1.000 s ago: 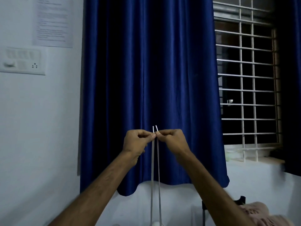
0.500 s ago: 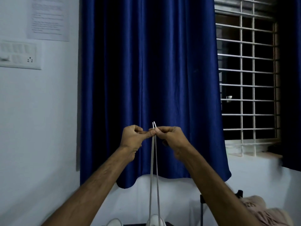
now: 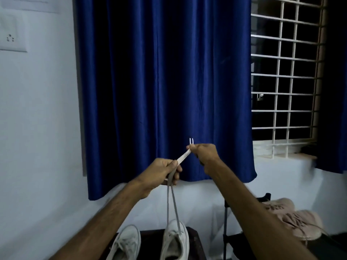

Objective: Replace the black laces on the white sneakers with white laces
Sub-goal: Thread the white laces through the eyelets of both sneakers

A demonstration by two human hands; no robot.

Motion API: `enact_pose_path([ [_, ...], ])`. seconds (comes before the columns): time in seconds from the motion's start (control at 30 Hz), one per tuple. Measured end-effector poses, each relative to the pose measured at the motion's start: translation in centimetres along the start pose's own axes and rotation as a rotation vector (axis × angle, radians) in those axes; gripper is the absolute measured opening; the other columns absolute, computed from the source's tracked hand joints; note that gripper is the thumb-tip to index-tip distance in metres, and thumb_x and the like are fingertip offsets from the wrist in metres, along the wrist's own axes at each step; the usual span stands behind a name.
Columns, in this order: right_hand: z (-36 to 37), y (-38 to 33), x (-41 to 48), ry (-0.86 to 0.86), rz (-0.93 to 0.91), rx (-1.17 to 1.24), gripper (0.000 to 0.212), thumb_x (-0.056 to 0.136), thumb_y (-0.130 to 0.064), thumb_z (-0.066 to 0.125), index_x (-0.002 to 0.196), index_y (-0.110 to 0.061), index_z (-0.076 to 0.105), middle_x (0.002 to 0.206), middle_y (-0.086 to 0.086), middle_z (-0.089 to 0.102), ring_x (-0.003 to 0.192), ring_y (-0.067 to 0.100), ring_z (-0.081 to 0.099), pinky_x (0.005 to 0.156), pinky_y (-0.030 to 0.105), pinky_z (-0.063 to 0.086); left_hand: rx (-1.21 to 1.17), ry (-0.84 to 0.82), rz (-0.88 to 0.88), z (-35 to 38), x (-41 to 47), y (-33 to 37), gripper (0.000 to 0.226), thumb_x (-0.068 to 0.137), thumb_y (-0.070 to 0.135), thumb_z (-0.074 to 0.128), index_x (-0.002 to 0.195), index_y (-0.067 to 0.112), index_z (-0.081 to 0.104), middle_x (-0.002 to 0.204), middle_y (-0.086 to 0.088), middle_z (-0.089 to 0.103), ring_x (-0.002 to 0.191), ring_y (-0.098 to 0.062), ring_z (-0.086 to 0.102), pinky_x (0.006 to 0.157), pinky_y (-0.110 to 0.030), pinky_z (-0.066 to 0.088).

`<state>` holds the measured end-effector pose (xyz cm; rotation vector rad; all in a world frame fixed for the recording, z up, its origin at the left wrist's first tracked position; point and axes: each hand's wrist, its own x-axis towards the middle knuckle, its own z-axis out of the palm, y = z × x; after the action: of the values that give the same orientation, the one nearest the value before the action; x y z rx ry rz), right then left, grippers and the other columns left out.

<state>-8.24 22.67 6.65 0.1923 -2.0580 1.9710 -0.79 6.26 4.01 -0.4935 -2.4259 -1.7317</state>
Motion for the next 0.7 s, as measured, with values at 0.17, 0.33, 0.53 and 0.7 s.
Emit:
enact_pose_path([
  [0.17,-0.3,6.1,-0.2,-0.006,-0.061,-0.382,0.035,0.093,-0.030,0.062,0.121,-0.009,0.063,0.116,0.009,0.060,0.105,0.024,0.058,0.094,0.039,0.049,0.164,0.020,0.054,-0.1,0.3,-1.0,0.036,0.105,0.021,0.040,0.077,0.011,0.061,0.058,0.004,0.050,0.053,-0.011,0.049,0.066,-0.035,0.050],
  [0.33,0.8,5.9,-5.8,-0.465,-0.232,-0.181,0.039,0.102,-0.041,0.035,0.121,-0.018,0.060,0.117,0.001,0.065,0.108,0.011,0.061,0.090,0.015,0.045,0.333,-0.024,0.110,-0.5,0.9,-1.7,0.037,0.103,0.021,0.044,0.071,0.018,0.061,0.059,0.005,0.051,0.056,-0.012,0.048,0.064,-0.035,0.047],
  [0.53,-0.2,6.3,-7.2,-0.521,-0.033,-0.048,0.046,0.102,-0.041,0.039,0.096,-0.002,0.062,0.085,0.002,0.055,0.080,0.016,0.052,0.084,0.036,0.055,0.590,-0.033,0.149,-0.8,1.2,-2.6,0.036,0.103,0.030,0.044,0.071,0.022,0.059,0.065,0.005,0.052,0.060,-0.010,0.045,0.062,-0.029,0.041],
  [0.7,-0.3,6.1,-7.4,-0.715,0.237,0.395,0.029,0.102,-0.036,0.039,0.084,-0.016,0.051,0.060,-0.002,0.039,0.053,0.009,0.036,0.050,0.020,0.042,0.565,-0.044,0.182,-0.5,1.0,-3.3,0.034,0.103,0.032,0.043,0.073,0.024,0.059,0.067,0.009,0.053,0.060,-0.005,0.046,0.061,-0.025,0.040],
])
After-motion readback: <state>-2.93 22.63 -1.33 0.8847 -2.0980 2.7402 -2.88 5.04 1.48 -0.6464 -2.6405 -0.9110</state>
